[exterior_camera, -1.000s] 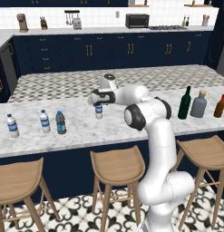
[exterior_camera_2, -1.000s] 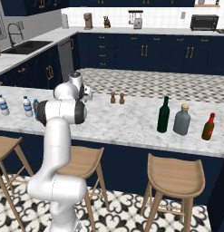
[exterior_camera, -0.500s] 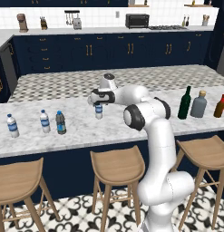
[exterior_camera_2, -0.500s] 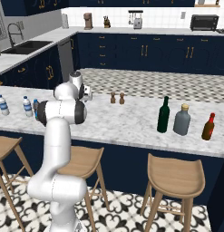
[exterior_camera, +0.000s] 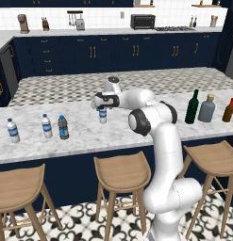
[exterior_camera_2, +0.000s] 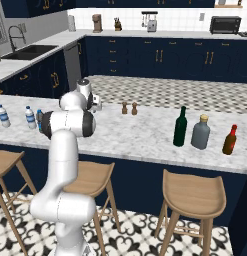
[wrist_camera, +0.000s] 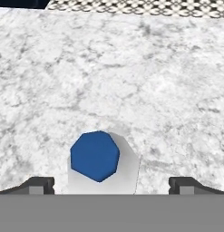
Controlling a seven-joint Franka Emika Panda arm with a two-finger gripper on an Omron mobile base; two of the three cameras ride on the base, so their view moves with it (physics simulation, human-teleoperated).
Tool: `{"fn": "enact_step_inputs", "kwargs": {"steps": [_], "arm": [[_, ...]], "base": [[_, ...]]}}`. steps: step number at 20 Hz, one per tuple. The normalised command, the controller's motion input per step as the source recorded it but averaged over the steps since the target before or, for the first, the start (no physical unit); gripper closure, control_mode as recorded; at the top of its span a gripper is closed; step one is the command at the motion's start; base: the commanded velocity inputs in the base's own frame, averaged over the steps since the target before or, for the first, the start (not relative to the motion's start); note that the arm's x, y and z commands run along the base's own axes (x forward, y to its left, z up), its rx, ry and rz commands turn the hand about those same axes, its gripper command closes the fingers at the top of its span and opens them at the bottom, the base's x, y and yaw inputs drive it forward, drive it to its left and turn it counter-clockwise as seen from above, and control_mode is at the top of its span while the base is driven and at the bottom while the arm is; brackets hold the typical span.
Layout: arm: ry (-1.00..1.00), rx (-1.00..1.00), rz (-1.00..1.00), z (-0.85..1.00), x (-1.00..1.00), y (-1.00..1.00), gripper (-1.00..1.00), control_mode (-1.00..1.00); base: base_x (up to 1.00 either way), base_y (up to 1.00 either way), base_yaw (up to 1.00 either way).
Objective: Move the plastic bottles in the middle to the plastics group, and the glass bottles in the middle to the glass group.
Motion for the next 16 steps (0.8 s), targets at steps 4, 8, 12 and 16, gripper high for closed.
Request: {"fn": "enact_step_inputs", "kwargs": {"steps": [4, 8, 12, 16], "arm": [[0.00, 0.00, 0.00, 0.00, 0.06, 0.00, -1.00, -1.00], [0.00, 0.00, 0.00, 0.00, 0.03, 0.00, -1.00, -1.00], [0.00, 0.00, 0.00, 0.00, 0.00, 0.00, 1.00, -1.00], [0.00, 0.00, 0.00, 0.00, 0.00, 0.00, 1.00, -1.00]], "base": [[0.00, 0.00, 0.00], [0.00, 0.00, 0.00], [0.00, 0.00, 0.00], [0.00, 0.00, 0.00]]}}
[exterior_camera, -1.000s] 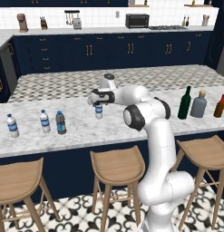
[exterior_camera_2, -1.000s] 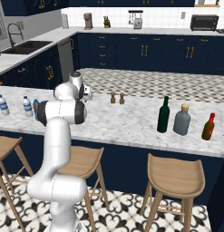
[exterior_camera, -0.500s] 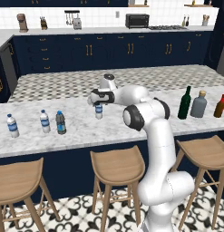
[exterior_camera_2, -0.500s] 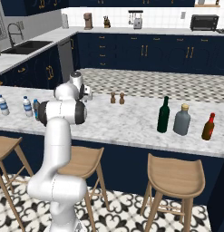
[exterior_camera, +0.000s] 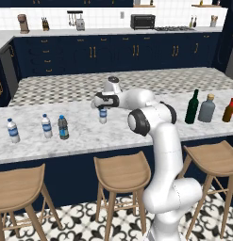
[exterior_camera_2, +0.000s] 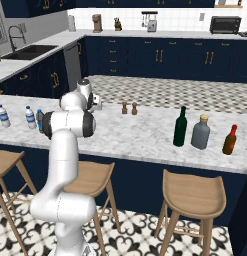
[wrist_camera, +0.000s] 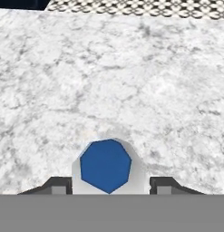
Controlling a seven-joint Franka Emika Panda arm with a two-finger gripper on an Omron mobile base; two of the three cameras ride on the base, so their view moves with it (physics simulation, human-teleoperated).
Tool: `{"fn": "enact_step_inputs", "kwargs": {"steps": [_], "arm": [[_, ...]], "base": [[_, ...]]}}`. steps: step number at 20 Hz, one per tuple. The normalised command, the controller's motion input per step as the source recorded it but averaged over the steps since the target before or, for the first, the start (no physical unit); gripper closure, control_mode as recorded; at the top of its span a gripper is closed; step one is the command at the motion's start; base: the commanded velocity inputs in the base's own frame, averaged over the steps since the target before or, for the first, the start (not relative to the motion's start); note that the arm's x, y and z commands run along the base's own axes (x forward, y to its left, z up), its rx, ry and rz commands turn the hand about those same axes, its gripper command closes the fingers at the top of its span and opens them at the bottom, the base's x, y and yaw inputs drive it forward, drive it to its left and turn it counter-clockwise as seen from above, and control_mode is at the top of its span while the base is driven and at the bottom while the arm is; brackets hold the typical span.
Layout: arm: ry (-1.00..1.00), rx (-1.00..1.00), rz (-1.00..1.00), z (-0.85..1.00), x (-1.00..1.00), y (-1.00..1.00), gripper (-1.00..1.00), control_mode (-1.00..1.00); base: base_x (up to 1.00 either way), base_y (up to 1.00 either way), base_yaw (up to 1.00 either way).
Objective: Move the plastic bottles in the middle to the plastics group, and the glass bottles in the middle to the glass group.
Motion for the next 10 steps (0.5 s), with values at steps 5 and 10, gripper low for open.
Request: {"fn": "enact_step_inputs", "kwargs": {"steps": [5, 10], "arm": [[0.00, 0.00, 0.00, 0.00, -0.01, 0.00, 1.00, -1.00], [-0.08, 0.00, 0.00, 0.12, -0.41, 0.00, 1.00, -1.00]], "base": [[0.00, 0.00, 0.00], [0.00, 0.00, 0.00]]}}
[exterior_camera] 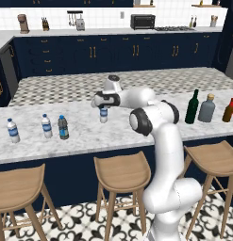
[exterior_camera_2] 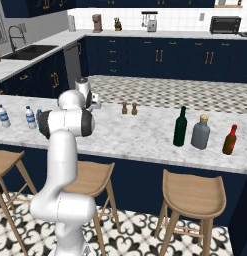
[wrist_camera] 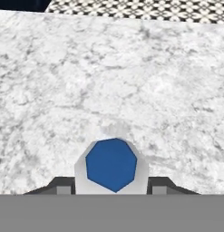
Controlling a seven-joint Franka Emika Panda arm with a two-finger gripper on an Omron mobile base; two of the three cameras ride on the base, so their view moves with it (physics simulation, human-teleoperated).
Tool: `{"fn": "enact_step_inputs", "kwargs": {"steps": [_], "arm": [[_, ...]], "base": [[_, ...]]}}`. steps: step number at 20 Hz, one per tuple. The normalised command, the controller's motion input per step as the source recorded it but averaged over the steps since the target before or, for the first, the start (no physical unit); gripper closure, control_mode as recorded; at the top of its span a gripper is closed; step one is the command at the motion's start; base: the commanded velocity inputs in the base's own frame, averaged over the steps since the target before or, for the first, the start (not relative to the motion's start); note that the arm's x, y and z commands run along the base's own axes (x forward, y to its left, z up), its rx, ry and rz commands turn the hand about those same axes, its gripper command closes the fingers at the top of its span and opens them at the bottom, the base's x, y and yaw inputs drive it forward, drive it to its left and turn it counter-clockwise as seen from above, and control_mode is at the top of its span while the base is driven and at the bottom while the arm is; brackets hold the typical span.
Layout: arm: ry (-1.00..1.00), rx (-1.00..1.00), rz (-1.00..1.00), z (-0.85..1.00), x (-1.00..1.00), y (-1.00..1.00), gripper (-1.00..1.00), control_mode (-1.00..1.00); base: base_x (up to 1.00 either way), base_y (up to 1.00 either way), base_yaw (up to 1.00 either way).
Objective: Move the plastic bottles in the middle to the plastics group, and the glass bottles in the middle to the glass group.
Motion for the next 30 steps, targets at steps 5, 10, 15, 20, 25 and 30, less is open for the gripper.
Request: {"fn": "enact_step_inputs", "kwargs": {"steps": [5, 10, 15, 20, 25, 30], "arm": [[-0.01, 0.00, 0.00, 0.18, -0.95, 0.00, 1.00, -1.00], [0.00, 0.00, 0.04, 0.33, -1.00, 0.02, 1.00, -1.00], [0.00, 0.00, 0.16, 0.74, -0.78, 0.18, 1.00, -1.00], [0.00, 0.00, 0.26, 0.35, -0.11, 0.62, 1.00, -1.00], [0.01, 0.00, 0.25, 0.09, 0.00, 0.62, 1.00, -1.00], [0.00, 0.00, 0.09, -0.01, 0.06, 0.19, 1.00, -1.00]], "base": [[0.00, 0.00, 0.00], [0.00, 0.00, 0.00], [0.00, 0.00, 0.00], [0.00, 0.00, 0.00], [0.00, 0.00, 0.00], [0.00, 0.00, 0.00]]}}
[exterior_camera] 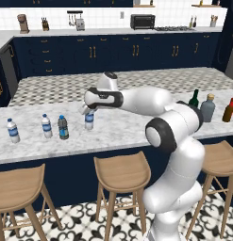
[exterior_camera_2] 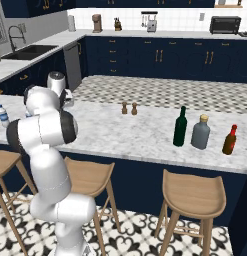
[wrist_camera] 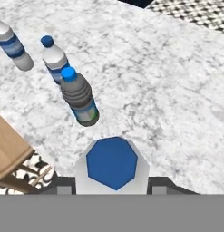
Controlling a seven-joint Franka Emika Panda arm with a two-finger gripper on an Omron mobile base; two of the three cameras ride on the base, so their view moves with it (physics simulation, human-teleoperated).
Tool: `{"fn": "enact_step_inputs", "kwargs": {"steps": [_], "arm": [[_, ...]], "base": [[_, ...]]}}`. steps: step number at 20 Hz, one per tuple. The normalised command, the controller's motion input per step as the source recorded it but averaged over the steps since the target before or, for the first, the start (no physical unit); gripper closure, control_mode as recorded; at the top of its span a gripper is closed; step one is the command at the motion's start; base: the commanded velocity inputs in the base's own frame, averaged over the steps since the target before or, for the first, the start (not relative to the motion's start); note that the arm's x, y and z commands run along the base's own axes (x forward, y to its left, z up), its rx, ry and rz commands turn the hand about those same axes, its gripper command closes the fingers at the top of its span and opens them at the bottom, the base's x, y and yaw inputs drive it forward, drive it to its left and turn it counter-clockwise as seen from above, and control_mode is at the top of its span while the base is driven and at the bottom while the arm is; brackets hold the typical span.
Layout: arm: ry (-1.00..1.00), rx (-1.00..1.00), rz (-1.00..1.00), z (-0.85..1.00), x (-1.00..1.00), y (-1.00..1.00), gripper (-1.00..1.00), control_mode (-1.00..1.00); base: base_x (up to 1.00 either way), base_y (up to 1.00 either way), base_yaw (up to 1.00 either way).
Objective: Move the plastic bottles in the middle to the plastics group, and the glass bottles in the middle to the glass group.
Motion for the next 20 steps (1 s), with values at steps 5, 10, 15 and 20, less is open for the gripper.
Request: {"fn": "enact_step_inputs", "kwargs": {"steps": [5, 10, 15, 20], "arm": [[0.00, 0.00, 0.05, -0.07, 0.34, 0.39, 1.00, -1.00], [-0.01, -0.01, 0.07, -0.07, 0.31, 0.30, 1.00, -1.00], [0.00, -0.01, 0.02, -0.04, 0.00, 0.00, 1.00, -1.00], [0.00, 0.00, 0.02, -0.60, 0.00, 0.03, 1.00, -1.00]], "base": [[0.00, 0.00, 0.00], [0.00, 0.00, 0.00], [0.00, 0.00, 0.00], [0.00, 0.00, 0.00]]}}
